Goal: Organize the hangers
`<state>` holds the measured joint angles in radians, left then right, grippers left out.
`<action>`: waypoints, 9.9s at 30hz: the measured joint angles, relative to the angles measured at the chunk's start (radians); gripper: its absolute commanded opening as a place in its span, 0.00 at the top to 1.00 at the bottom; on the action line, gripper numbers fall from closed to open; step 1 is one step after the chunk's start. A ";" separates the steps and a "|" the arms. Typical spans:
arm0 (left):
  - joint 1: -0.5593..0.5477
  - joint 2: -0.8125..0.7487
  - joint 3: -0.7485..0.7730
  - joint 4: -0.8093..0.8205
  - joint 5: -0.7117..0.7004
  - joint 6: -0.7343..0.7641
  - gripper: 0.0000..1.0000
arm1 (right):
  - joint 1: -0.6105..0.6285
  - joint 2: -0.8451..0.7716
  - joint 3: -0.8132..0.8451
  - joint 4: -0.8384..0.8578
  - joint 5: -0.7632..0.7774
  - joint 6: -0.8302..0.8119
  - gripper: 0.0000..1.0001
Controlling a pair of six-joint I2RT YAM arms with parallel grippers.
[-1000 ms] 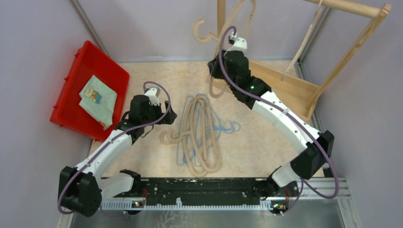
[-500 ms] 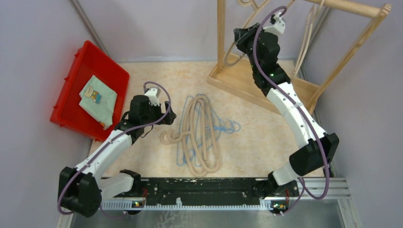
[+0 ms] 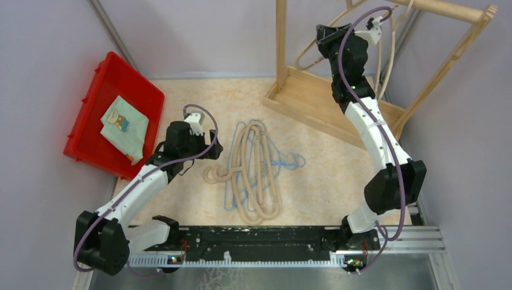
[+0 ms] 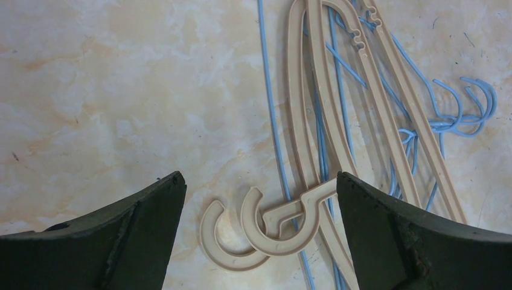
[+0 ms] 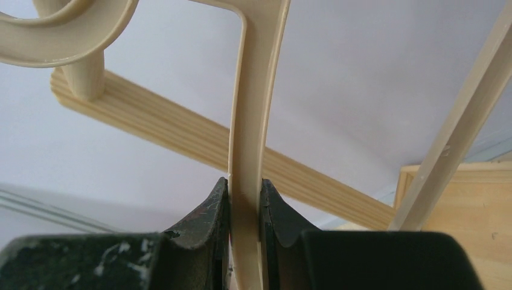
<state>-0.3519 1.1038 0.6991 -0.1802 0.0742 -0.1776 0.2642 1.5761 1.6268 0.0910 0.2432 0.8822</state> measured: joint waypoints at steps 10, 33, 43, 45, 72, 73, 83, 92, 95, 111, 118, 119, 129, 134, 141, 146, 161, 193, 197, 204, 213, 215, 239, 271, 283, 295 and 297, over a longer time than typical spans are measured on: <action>0.000 0.012 0.000 -0.001 -0.012 0.002 0.00 | -0.060 0.006 -0.027 0.032 -0.005 0.070 0.94; 0.000 0.022 0.000 -0.003 -0.029 0.003 0.00 | -0.078 -0.167 -0.246 -0.051 -0.062 0.051 0.44; 0.000 0.022 0.000 -0.002 -0.018 -0.001 0.00 | 0.101 -0.423 -0.405 -0.254 -0.049 -0.125 0.43; 0.000 0.022 0.000 -0.002 -0.013 -0.002 0.00 | 0.134 -0.464 -0.464 -0.316 -0.037 -0.151 0.43; 0.000 0.056 -0.002 0.001 0.024 -0.035 0.00 | 0.664 -0.332 -0.692 -0.686 0.084 -0.307 0.49; 0.000 0.057 -0.002 0.001 0.024 -0.035 0.00 | 0.672 -0.304 -0.698 -0.674 0.069 -0.312 0.50; 0.014 0.062 -0.014 0.000 -0.003 -0.084 0.00 | 0.769 -0.069 -0.641 -0.581 -0.054 -0.402 0.51; 0.229 0.103 -0.038 -0.003 0.091 -0.151 0.00 | 0.782 0.004 -0.571 -0.509 -0.139 -0.443 0.53; 0.284 0.123 -0.037 -0.008 0.094 -0.166 0.00 | 0.783 0.046 -0.550 -0.493 -0.165 -0.453 0.53; 0.286 0.138 -0.035 -0.014 0.129 -0.193 0.00 | 0.793 0.168 -0.568 -0.458 -0.230 -0.469 0.72; 0.286 0.119 -0.037 -0.013 0.130 -0.201 0.00 | 0.793 0.134 -0.633 -0.452 -0.233 -0.444 0.92; 0.286 0.115 -0.038 -0.012 0.131 -0.203 0.00 | 0.793 0.131 -0.639 -0.452 -0.235 -0.442 0.98; 0.286 0.074 -0.053 -0.011 0.137 -0.214 0.00 | 0.794 -0.072 -0.660 -0.530 -0.177 -0.405 1.00; 0.286 0.045 -0.055 -0.011 0.138 -0.215 0.00 | 0.794 -0.229 -0.596 -0.621 -0.097 -0.364 1.00; 0.286 0.039 -0.056 -0.011 0.146 -0.214 0.00 | 0.794 -0.352 -0.413 -0.661 -0.032 -0.293 1.00; 0.286 0.038 -0.056 -0.011 0.161 -0.215 0.00 | 0.780 -0.351 -0.283 -0.636 0.047 -0.252 1.00; 0.286 -0.003 -0.056 -0.027 0.179 -0.210 0.00 | 0.388 -0.183 -0.133 -0.352 -0.056 -0.108 1.00; 0.286 0.021 -0.057 -0.030 0.151 -0.184 0.00 | 0.052 0.167 0.142 0.082 -0.260 0.246 1.00; 0.286 0.028 -0.057 -0.029 0.151 -0.182 0.00 | 0.035 0.167 0.142 0.080 -0.229 0.264 0.97; 0.286 0.048 -0.057 -0.029 0.151 -0.180 0.00 | 0.021 0.166 0.141 0.073 -0.190 0.278 0.68; 0.286 0.051 -0.057 -0.026 0.153 -0.172 0.00 | 0.028 0.156 0.152 0.014 -0.181 0.232 0.46; 0.286 0.053 -0.057 -0.022 0.153 -0.170 0.00 | 0.034 0.154 0.167 -0.016 -0.172 0.209 0.43; 0.286 0.053 -0.057 -0.021 0.182 -0.170 0.00 | 0.467 -0.109 0.167 -0.571 0.346 -0.407 0.38; 0.286 0.068 -0.082 -0.002 0.191 -0.193 0.00 | 1.055 0.037 -0.487 -0.650 -0.050 -0.413 0.42; 0.286 -0.004 -0.090 -0.012 0.188 -0.199 0.00 | 1.055 0.136 -0.602 -0.540 -0.076 -0.384 0.46; 0.286 -0.043 -0.120 -0.025 0.188 -0.216 0.00 | 1.056 0.149 -0.607 -0.554 -0.031 -0.374 0.91; 0.286 -0.044 -0.120 -0.024 0.188 -0.216 0.00 | 1.056 0.135 -0.607 -0.570 -0.026 -0.372 0.93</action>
<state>-0.0654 1.0599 0.5789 -0.2047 0.2619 -0.3939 1.3205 1.7107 1.0203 -0.4793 0.2169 0.5106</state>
